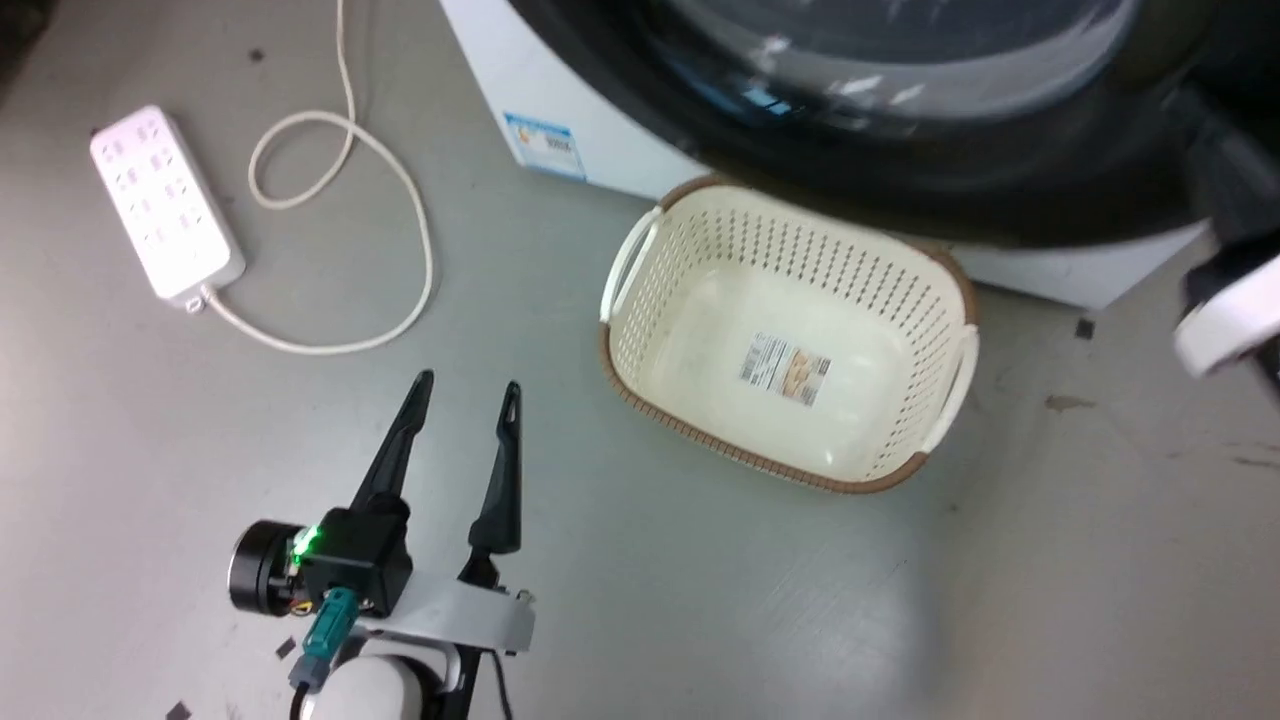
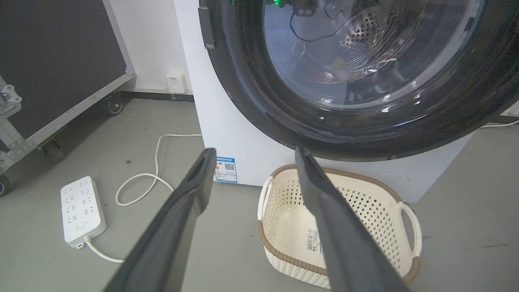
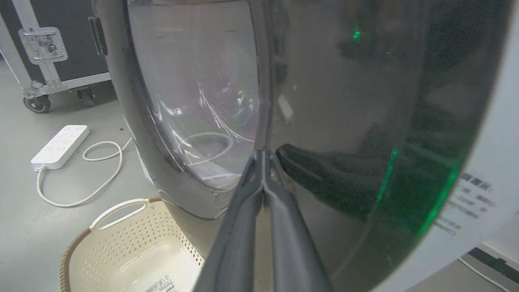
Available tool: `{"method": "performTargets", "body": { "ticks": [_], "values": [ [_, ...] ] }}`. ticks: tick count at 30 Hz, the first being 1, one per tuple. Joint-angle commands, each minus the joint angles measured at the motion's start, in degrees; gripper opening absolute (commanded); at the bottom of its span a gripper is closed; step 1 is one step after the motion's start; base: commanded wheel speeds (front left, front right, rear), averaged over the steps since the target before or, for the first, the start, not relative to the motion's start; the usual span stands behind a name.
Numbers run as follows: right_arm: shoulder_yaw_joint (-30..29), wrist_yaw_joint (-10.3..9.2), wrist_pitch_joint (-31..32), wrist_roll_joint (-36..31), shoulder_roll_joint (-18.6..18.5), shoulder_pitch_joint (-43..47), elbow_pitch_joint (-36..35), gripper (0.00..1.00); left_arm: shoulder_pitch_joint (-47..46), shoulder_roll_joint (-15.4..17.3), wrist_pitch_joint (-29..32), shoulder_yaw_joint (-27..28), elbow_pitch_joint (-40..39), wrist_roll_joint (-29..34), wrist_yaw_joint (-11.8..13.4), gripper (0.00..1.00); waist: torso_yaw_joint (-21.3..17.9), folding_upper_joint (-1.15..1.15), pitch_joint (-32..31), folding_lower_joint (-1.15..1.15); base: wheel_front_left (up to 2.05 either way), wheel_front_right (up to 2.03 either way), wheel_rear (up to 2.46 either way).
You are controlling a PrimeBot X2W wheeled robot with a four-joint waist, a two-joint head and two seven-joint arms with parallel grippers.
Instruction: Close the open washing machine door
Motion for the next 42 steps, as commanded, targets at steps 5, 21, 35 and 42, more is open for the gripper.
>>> {"method": "performTargets", "body": {
  "ticks": [5, 21, 35, 42],
  "values": [
    [1.15, -0.11, -0.22, 2.44, -2.15, -7.64, 5.77, 0.00, -1.84, -0.09, -0.30, -1.63, -0.78, -0.89, 1.38, 1.00, 0.98, 0.00, 2.42, -0.01, 0.00, 0.00, 0.00],
    [1.21, -0.11, -0.23, 2.70, -0.86, -15.63, 16.66, 0.00, -2.55, -0.10, -0.30, -1.94, -0.53, -1.08, 2.21, 1.00, 0.01, 0.00, 0.82, -0.01, 0.00, 0.00, 0.00],
    [-8.39, -0.11, -0.23, -2.74, 7.86, 8.84, 3.37, 1.00, 2.56, 0.16, -0.30, 1.66, 5.07, 0.57, 0.45, 1.00, -6.05, 0.00, -16.15, -0.01, 0.00, 0.00, 0.00],
    [-19.01, -0.11, -0.24, -11.20, 16.59, 25.41, -9.73, 1.00, 5.23, 0.18, -0.30, 3.47, 7.73, -0.23, -1.50, 1.00, -8.92, 0.00, -21.19, -0.01, 0.00, 0.00, 0.00]
  ]
}}
